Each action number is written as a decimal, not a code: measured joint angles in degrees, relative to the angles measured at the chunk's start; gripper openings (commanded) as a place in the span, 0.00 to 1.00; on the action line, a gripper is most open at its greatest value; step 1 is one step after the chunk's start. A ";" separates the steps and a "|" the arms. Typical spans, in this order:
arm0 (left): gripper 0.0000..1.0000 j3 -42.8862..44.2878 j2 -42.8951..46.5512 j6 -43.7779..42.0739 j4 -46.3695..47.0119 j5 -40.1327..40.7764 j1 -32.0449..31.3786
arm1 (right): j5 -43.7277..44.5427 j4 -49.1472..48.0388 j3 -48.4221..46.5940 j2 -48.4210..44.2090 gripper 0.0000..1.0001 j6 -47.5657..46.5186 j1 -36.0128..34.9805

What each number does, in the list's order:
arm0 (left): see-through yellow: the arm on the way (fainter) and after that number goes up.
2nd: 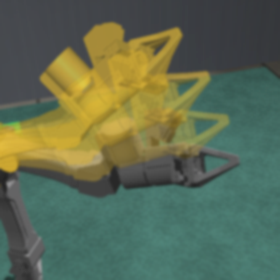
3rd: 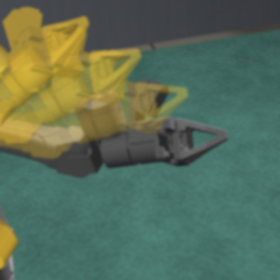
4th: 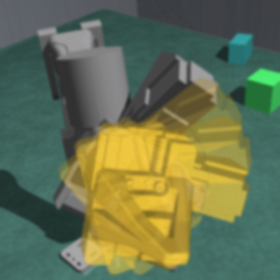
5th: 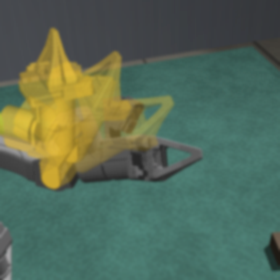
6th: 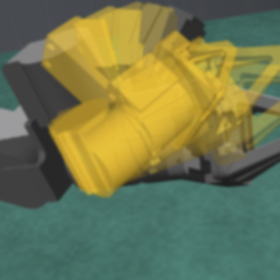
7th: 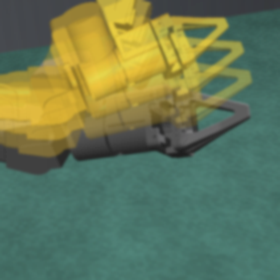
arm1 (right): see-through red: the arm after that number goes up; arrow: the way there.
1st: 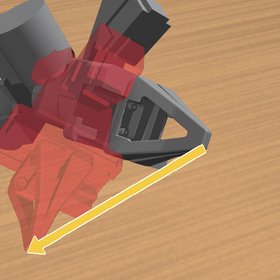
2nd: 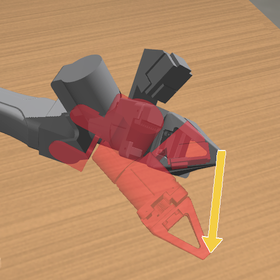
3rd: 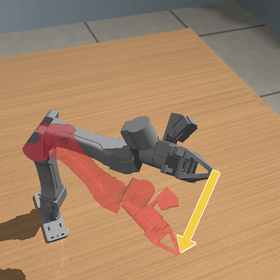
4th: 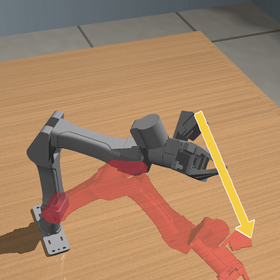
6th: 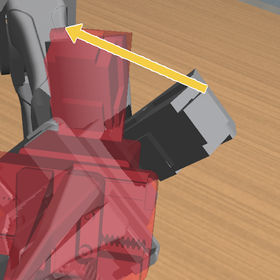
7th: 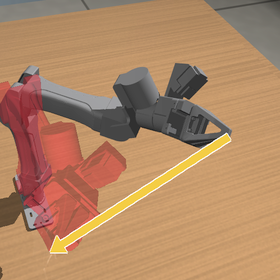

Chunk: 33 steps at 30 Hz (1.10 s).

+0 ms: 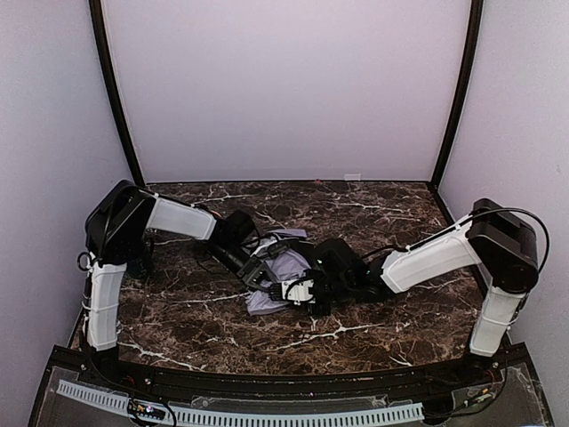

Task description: Put away the umbrella

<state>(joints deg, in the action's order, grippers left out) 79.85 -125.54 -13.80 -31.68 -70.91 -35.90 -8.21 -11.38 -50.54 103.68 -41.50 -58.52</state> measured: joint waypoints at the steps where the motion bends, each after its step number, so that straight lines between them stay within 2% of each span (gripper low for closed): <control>1: 0.76 -0.09 0.72 0.20 0.33 0.55 0.02 | -1.16 0.50 -0.20 -0.02 0.08 0.72 0.55; 5: 0.81 -2.23 6.03 0.74 3.61 6.88 0.44 | -4.59 1.90 -0.24 -0.66 0.06 3.37 2.32; 9: 0.86 -9.81 18.03 0.87 12.35 16.26 2.08 | -9.29 5.53 -1.31 -1.01 0.01 6.27 4.17; 14: 0.80 -22.14 35.04 -1.29 24.61 25.55 2.23 | -17.20 13.46 -6.91 1.51 0.00 10.97 7.02; 17: 0.76 -27.91 40.65 -5.75 28.00 30.01 0.22 | -21.55 18.05 -10.60 4.04 0.00 13.49 8.33; 21: 0.75 -33.31 43.67 -16.28 28.68 36.94 -8.33 | -28.09 23.32 -16.04 8.17 0.00 16.55 9.75; 25: 0.85 -36.28 43.76 -24.39 29.33 43.47 -16.31 | -35.28 28.22 -21.31 12.76 0.00 19.61 11.54; 33: 0.89 -35.74 37.62 -30.62 32.13 55.08 -17.64 | -45.53 34.95 -26.01 17.49 0.00 22.82 12.87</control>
<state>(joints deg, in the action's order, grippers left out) 44.12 -87.92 -44.42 0.45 -15.84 -53.54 -53.74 23.57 -76.55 121.16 -18.68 -45.65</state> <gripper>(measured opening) 0.889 0.208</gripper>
